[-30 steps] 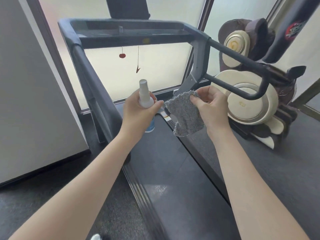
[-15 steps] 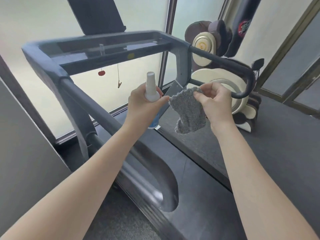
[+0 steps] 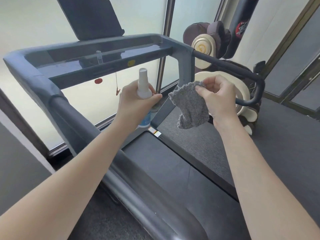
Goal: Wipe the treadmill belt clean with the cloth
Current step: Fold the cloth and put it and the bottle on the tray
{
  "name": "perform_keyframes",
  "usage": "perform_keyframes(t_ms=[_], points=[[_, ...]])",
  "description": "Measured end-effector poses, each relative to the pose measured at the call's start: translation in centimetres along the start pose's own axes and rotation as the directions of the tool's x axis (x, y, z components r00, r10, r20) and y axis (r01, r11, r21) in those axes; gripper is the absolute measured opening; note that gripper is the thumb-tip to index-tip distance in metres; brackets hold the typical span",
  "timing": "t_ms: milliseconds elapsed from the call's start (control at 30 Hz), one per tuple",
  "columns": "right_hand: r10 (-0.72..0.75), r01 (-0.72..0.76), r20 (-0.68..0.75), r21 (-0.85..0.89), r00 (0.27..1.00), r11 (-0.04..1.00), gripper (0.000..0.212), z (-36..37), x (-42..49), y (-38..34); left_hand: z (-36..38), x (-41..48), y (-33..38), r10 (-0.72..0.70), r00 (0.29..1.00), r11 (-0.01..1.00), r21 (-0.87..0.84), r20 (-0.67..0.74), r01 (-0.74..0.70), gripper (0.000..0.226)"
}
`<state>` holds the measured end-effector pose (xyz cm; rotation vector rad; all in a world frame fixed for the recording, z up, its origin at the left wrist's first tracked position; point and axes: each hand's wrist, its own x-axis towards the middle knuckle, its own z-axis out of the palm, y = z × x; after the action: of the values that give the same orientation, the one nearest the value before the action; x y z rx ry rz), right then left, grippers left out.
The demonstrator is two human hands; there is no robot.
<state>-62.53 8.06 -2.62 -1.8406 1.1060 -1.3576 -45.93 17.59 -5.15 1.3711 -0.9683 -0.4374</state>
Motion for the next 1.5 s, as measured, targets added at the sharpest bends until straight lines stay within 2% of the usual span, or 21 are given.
perform_keyframes(t_ms=[433, 933, 1167, 1367, 1500], points=[[0.004, -0.005, -0.005, -0.057, 1.0, 0.998, 0.008, 7.5, 5.2, -0.4, -3.4, 8.7, -3.5, 0.01, 1.0, 1.0, -0.006, 0.017, -0.01, 0.021], [0.008, -0.028, -0.12, -0.167, 0.993, 0.986, 0.007, 20.3, 8.3, -4.0, -12.7, 20.4, -7.1, 0.029, 0.984, 0.998, -0.06, 0.178, -0.019, 0.018], [-0.005, -0.011, -0.093, -0.178, 0.996, 0.984, 0.007, 23.8, 10.9, -4.9, -14.8, 24.6, -8.4, 0.023, 0.993, 0.999, -0.041, 0.12, -0.018, 0.022], [-0.03, 0.024, -0.041, -0.154, 0.999, 0.988, 0.011, 26.3, 13.5, -4.5, -15.7, 27.9, -9.2, 0.088, 0.996, 0.996, 0.009, 0.005, -0.088, 0.018], [-0.036, 0.03, -0.042, -0.15, 0.998, 0.988, 0.008, 27.6, 14.7, -4.2, -16.8, 30.9, -9.8, 0.071, 0.997, 0.997, 0.023, -0.002, -0.071, 0.018]])
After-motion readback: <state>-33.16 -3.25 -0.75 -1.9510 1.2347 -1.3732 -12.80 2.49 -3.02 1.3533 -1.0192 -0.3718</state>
